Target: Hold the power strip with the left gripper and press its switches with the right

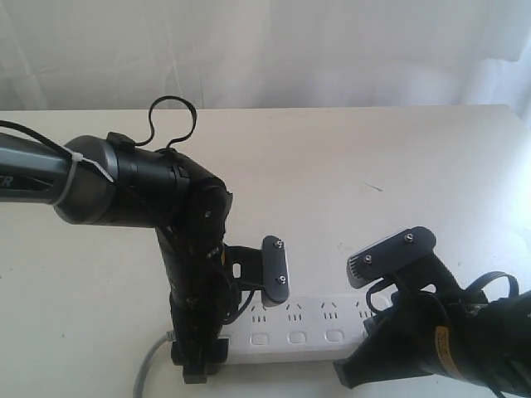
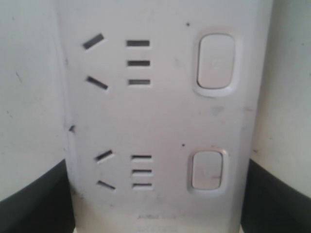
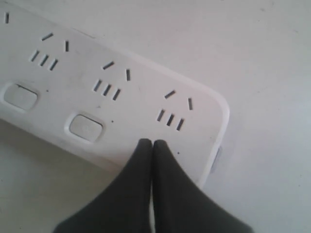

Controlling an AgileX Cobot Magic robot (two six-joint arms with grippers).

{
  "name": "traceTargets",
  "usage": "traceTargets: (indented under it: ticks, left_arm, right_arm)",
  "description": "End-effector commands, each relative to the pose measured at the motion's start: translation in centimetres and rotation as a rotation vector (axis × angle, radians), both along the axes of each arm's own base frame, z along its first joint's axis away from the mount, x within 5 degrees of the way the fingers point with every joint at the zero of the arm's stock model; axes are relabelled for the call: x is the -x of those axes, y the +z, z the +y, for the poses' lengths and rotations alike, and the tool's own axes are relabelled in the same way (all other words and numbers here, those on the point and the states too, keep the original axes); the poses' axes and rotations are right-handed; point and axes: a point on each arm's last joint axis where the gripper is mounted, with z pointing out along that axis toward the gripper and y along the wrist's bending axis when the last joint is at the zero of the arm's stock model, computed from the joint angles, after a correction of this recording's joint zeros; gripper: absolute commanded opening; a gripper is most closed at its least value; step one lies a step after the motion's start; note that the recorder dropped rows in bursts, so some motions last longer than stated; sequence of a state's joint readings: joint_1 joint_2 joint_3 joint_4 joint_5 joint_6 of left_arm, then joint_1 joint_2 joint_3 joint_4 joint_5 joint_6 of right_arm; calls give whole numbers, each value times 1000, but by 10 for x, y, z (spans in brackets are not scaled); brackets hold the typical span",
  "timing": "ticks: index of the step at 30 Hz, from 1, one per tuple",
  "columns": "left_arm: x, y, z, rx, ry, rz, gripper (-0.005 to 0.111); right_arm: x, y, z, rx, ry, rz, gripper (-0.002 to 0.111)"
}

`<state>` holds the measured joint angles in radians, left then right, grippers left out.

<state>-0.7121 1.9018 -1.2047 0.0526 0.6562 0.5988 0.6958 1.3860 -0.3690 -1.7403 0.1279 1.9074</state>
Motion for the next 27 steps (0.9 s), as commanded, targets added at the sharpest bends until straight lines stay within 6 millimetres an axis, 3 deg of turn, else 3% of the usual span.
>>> traceTargets:
  ticks: [1, 27]
  left_arm:
    - [5, 0, 3, -16, 2, 45, 0]
    - [5, 0, 3, -20, 2, 49, 0]
  right_arm:
    - [-2, 1, 0, -4, -6, -1, 0]
    - [-3, 1, -2, 10, -23, -19, 0]
